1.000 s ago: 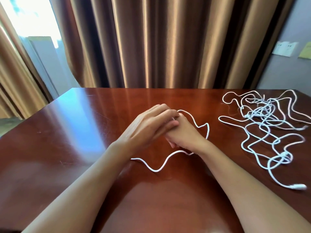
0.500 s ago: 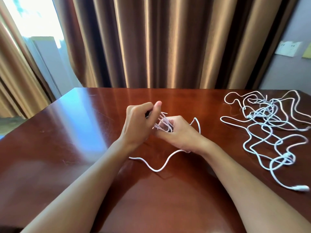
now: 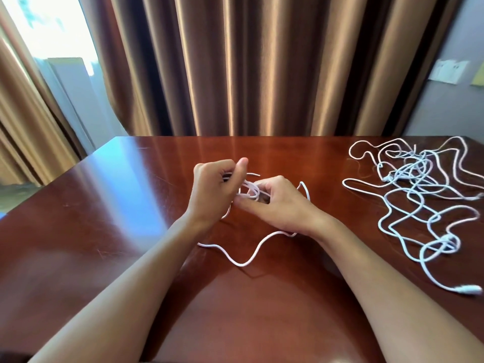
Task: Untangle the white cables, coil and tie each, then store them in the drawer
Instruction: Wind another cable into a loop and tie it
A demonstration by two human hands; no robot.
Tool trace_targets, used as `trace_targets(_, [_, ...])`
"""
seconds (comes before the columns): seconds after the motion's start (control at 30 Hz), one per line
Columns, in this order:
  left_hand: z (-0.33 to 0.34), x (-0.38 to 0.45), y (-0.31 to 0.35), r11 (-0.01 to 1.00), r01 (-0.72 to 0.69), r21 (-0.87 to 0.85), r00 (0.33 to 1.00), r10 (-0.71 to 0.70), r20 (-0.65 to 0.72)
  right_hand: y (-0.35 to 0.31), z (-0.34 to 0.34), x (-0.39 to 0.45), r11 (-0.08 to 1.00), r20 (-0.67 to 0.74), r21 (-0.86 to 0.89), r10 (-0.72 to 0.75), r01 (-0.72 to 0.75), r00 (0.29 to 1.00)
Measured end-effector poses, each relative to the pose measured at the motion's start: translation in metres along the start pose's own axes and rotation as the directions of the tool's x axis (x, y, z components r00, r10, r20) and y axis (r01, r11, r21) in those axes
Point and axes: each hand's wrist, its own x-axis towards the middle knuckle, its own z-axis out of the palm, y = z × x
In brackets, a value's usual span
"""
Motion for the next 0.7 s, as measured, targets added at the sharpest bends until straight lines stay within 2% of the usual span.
trace_targets(0.07, [0.001,0.003,-0.005,0.989,0.134,-0.060,0.988,-0.138,-0.064,-0.001,-0.001,-0.001,0.988,-0.048,-0.153,-0.024,0.017,0.999])
trace_targets(0.13, [0.002,0.005,-0.005,0.935,0.286,-0.208,0.948,-0.308,-0.083,-0.005,0.000,-0.007,0.948,-0.011,-0.315,-0.042,0.036,0.999])
trace_targets(0.2, [0.003,0.004,-0.004,0.817,0.442,-0.371,0.869,-0.492,-0.048,-0.010,0.003,-0.009,0.935,0.035,-0.351,-0.048,0.057,0.998])
trace_targets(0.27, [0.005,0.003,-0.006,0.757,0.507,-0.413,0.820,-0.571,-0.039,-0.016,0.007,-0.011,0.913,0.082,-0.400,-0.057,0.085,0.995])
trace_targets(0.3, [0.005,0.002,-0.009,0.786,0.489,-0.379,0.829,-0.553,-0.077,-0.019,0.010,-0.011,0.888,0.108,-0.444,-0.079,0.119,0.991])
trace_targets(0.4, [0.003,0.002,-0.014,0.925,0.345,-0.159,0.905,-0.373,-0.205,-0.030,0.014,-0.015,0.809,0.150,-0.541,-0.173,0.227,0.973])
trace_targets(0.47, [0.002,0.003,-0.009,0.963,0.266,-0.055,0.937,-0.271,-0.221,-0.033,0.013,-0.015,0.791,0.107,-0.535,-0.285,0.297,0.952])
trace_targets(0.57, [0.002,0.002,-0.003,0.978,0.205,-0.044,0.964,-0.210,-0.160,-0.026,0.005,-0.012,0.785,-0.005,-0.495,-0.430,0.371,0.903])
trace_targets(0.7, [0.007,-0.001,-0.006,0.986,0.146,-0.076,0.989,-0.145,0.009,-0.010,-0.005,-0.004,0.826,-0.112,-0.422,-0.456,0.373,0.883])
